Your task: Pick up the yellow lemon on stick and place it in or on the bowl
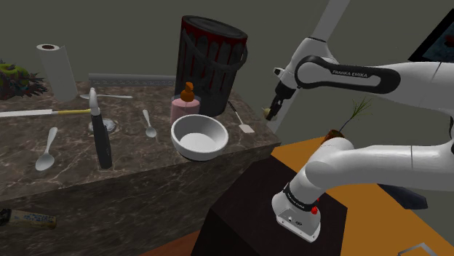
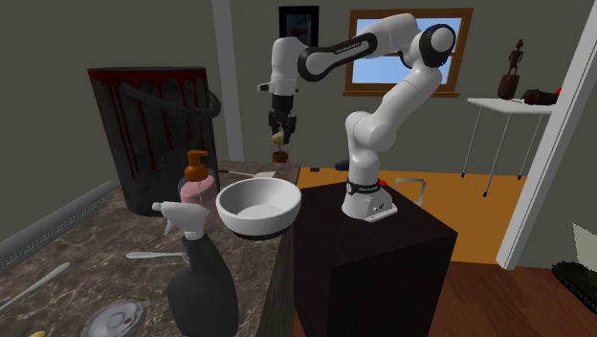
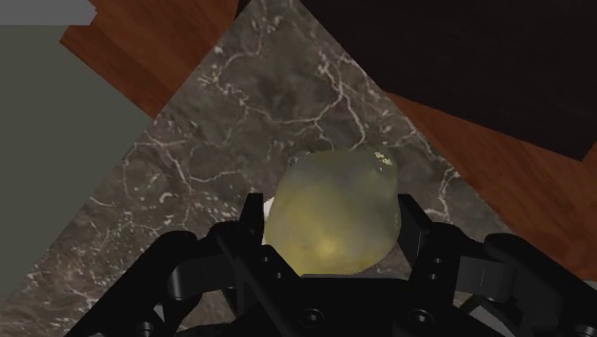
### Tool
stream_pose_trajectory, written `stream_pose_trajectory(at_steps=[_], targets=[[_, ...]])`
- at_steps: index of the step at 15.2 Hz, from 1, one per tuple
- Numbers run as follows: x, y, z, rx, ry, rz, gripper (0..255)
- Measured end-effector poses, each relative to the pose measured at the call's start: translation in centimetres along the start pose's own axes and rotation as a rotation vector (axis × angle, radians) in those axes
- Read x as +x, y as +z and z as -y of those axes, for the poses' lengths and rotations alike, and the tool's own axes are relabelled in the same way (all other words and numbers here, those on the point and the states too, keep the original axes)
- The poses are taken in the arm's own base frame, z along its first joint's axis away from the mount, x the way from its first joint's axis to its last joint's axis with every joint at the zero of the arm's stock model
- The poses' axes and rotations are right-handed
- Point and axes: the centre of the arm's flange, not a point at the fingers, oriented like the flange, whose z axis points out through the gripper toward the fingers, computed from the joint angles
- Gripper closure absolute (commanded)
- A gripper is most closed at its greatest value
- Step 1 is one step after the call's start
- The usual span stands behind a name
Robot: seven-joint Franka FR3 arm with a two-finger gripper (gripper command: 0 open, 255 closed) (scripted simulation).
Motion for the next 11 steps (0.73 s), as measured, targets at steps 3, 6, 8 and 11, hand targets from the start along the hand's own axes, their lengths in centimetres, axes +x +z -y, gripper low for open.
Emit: stream_pose_trajectory(at_steps=[3, 6, 8, 11], targets=[[0.0, -1.7, -0.2, 0.0, 0.0, 0.0, 255], [0.2, -3.3, 0.0, 0.0, 0.0, 0.0, 255], [0.2, -4.1, -0.1, 0.0, 0.0, 0.0, 255], [2.1, -4.2, 2.1, 0.0, -0.001, 0.0, 255]])
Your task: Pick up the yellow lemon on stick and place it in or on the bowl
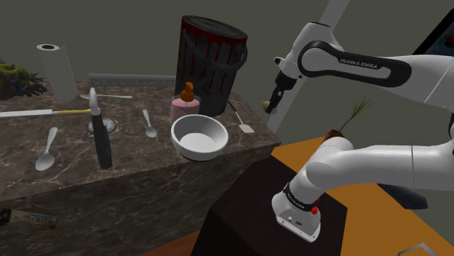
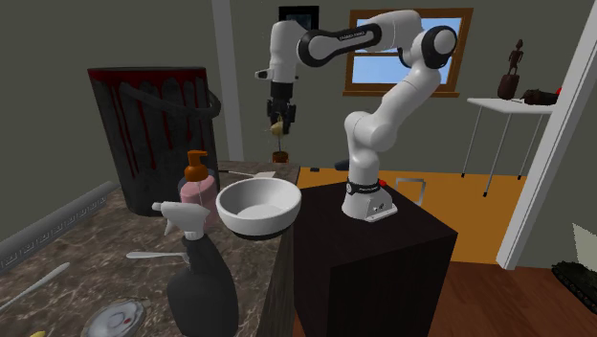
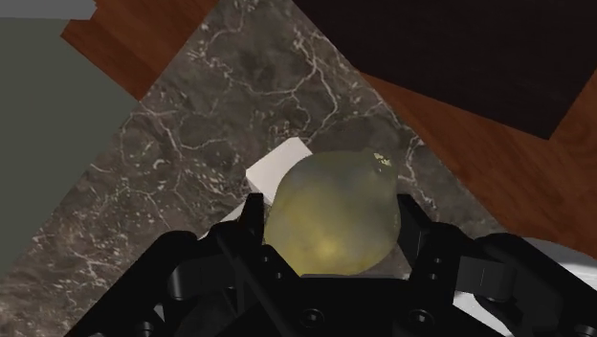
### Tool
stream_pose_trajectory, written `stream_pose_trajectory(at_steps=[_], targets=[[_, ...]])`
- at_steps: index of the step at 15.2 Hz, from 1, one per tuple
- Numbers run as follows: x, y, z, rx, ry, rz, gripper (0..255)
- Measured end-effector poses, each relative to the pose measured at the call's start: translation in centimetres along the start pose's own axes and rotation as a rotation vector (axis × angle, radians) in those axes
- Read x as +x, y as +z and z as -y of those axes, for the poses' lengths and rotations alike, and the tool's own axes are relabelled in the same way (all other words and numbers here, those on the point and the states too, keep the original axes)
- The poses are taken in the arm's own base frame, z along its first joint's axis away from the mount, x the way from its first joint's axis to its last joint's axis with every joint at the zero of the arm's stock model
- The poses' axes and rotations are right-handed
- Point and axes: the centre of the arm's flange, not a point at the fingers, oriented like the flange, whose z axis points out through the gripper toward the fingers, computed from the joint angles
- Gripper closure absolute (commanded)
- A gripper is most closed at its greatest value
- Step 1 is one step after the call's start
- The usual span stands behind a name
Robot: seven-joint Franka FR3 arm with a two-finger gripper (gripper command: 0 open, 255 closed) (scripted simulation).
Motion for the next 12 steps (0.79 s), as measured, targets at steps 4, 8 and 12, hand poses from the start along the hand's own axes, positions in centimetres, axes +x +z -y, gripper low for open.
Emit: stream_pose_trajectory(at_steps=[4, 8, 12], targets=[[3.4, 0.0, 3.4, -0.001, 0.0, 0.001, 255], [6.9, 0.3, 7.3, -0.001, 0.0, 0.0, 255], [10.6, 0.4, 11.2, 0.0, 0.0, 0.0, 255]])
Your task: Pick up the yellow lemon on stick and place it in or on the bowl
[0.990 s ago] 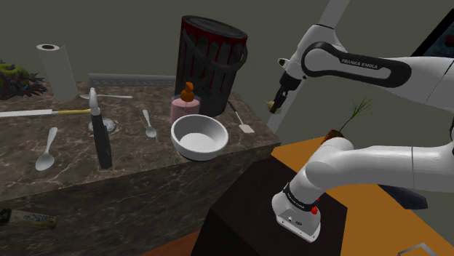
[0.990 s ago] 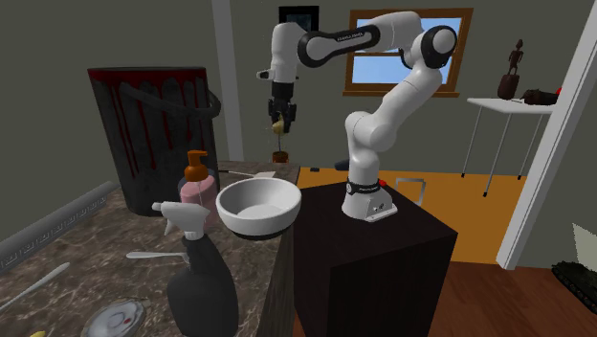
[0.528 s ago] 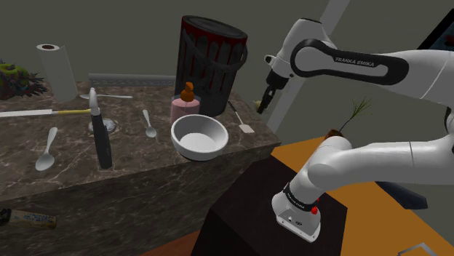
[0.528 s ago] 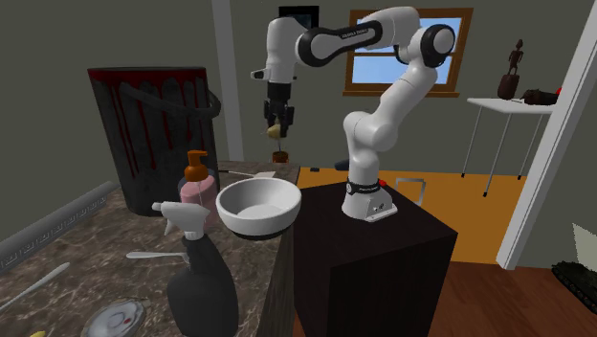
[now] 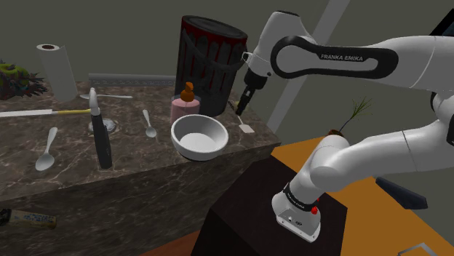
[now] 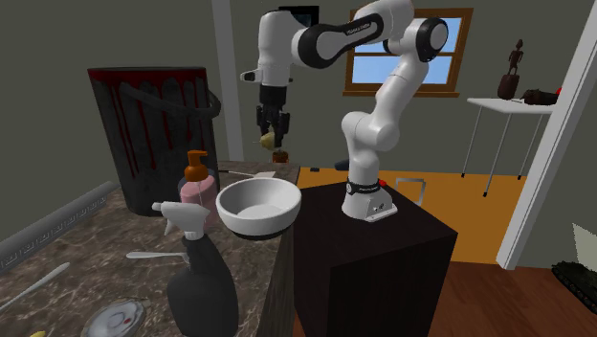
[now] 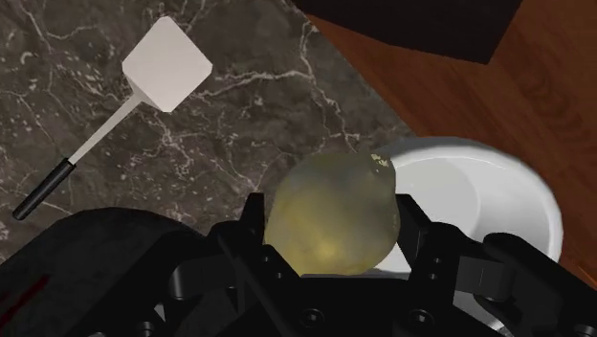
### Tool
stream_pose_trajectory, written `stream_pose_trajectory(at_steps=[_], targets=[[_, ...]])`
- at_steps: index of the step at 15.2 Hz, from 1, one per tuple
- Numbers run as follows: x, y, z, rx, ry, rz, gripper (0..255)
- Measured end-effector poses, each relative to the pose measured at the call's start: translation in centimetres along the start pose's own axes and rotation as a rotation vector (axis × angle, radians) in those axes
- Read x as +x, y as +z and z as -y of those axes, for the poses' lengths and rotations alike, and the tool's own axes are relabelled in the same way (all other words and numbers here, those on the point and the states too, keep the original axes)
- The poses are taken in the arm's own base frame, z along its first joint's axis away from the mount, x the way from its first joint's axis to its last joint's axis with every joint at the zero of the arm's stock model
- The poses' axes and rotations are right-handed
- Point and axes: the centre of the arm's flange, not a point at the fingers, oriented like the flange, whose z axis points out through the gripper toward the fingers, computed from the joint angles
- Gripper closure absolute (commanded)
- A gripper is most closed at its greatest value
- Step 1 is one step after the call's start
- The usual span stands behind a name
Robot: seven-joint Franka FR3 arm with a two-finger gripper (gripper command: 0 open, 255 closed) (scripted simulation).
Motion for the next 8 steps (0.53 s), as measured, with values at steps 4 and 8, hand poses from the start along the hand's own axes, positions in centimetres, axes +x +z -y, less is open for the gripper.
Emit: stream_pose_trajectory(at_steps=[4, 8], targets=[[3.6, -0.2, 3.8, 0.0, 0.0, 0.0, 255], [7.2, 0.3, 7.7, 0.0, 0.0, 0.0, 255]])
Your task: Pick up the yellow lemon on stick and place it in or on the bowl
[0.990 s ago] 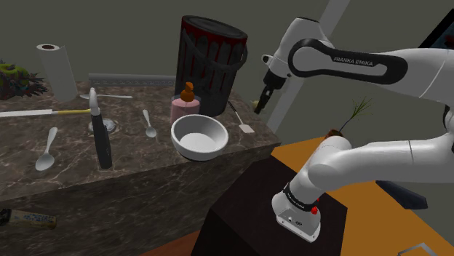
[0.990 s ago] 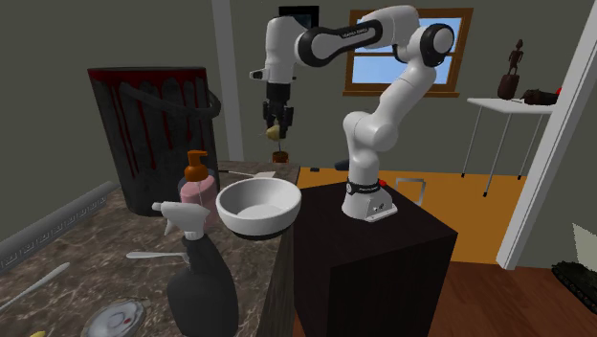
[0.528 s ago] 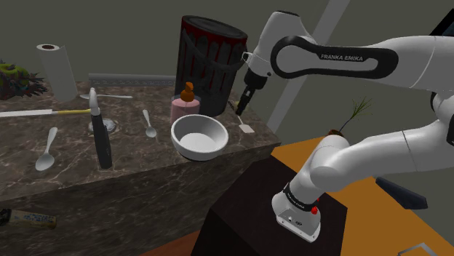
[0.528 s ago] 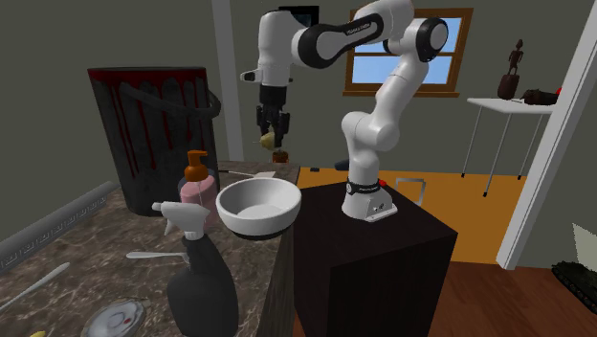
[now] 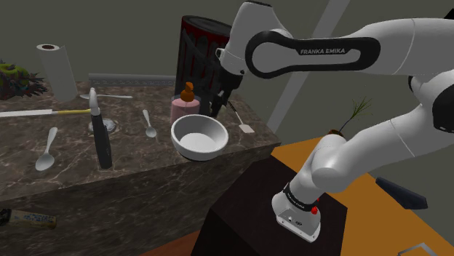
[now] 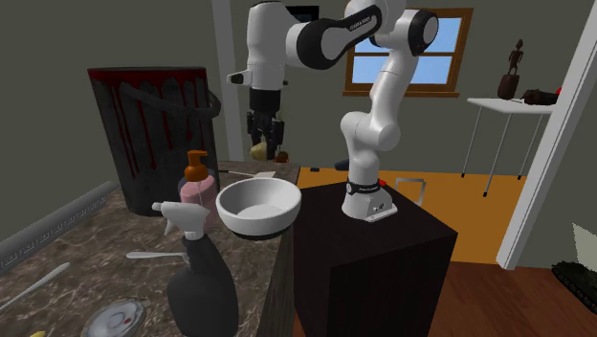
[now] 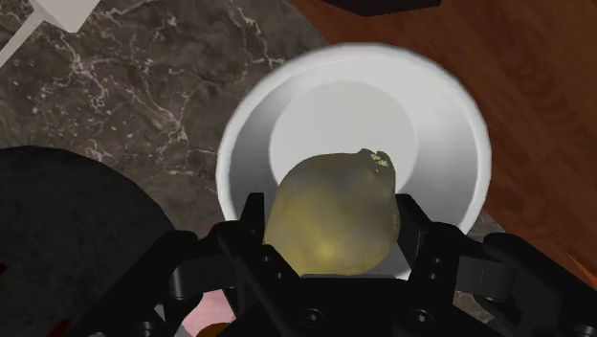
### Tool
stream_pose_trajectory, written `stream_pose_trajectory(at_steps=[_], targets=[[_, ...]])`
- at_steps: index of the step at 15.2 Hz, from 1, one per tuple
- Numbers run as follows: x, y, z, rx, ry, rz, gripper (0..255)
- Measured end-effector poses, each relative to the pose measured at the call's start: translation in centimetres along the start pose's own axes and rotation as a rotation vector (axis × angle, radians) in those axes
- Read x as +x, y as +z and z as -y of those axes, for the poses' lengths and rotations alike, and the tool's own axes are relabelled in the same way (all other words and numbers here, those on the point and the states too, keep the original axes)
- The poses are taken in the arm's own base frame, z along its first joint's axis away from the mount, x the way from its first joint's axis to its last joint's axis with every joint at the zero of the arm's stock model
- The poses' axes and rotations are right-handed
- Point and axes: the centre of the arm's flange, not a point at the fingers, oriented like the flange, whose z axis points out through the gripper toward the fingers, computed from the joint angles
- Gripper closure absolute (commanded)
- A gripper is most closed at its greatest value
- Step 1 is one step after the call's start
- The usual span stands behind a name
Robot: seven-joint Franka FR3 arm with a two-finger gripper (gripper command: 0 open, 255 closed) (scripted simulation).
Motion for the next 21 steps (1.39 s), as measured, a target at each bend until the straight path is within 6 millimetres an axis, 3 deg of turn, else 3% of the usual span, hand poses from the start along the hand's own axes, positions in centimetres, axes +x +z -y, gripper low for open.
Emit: stream_pose_trajectory(at_steps=[4, 17, 21], targets=[[2.7, 0.6, 3.0, 0.001, 0.0, 0.0, 255], [2.4, 7.0, 3.4, 0.001, 0.001, 0.0, 255], [2.3, 7.6, 3.4, 0.001, 0.001, 0.0, 255]])
